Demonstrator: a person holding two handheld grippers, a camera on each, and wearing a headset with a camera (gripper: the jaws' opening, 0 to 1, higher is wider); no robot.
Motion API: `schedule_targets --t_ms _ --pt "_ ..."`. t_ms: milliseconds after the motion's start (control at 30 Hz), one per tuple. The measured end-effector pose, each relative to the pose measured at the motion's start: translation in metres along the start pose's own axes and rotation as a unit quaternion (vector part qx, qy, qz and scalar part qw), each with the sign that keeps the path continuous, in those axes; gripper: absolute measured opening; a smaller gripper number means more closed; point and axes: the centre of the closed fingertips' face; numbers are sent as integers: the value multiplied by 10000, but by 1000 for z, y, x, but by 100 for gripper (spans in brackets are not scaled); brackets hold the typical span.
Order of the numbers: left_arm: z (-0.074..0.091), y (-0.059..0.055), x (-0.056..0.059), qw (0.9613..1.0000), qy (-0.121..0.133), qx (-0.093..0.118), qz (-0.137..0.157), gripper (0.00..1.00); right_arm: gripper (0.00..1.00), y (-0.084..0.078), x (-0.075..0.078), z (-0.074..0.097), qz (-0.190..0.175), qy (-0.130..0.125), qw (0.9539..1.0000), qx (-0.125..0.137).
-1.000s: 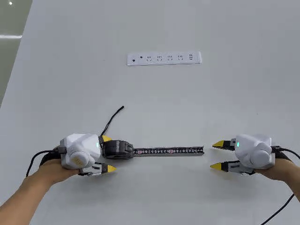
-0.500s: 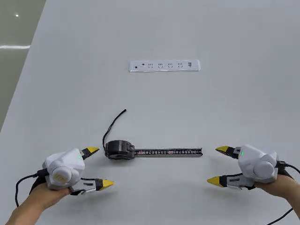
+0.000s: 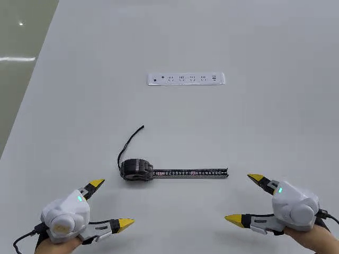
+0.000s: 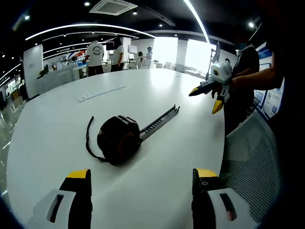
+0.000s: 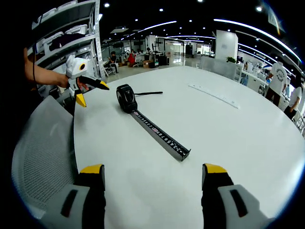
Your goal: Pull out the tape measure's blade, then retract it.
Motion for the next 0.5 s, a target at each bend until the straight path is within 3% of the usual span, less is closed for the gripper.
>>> schedule_targets --t_ms 200,300,400,500 --pt "6 7 6 9994 237 252 72 87 94 7 -6 5 -125 -330 9990 270" --pt "7 5 8 9991 313 256 101 89 98 9 -6 6 -185 -469 9980 375" --pt "7 6 13 9986 348 372 140 94 100 9 -9 5 -243 -501 9976 422" --pt "7 4 13 9982 438 354 186 98 100 6 -12 3 -268 -530 9974 397"
Point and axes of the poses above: the centre of the closed fingertips' face, and the gripper's own axes: z roughly backward along the fingers, x roughly to its right, y roughly out of its top, and after that the axes turned 1 degree about -y, right-handed
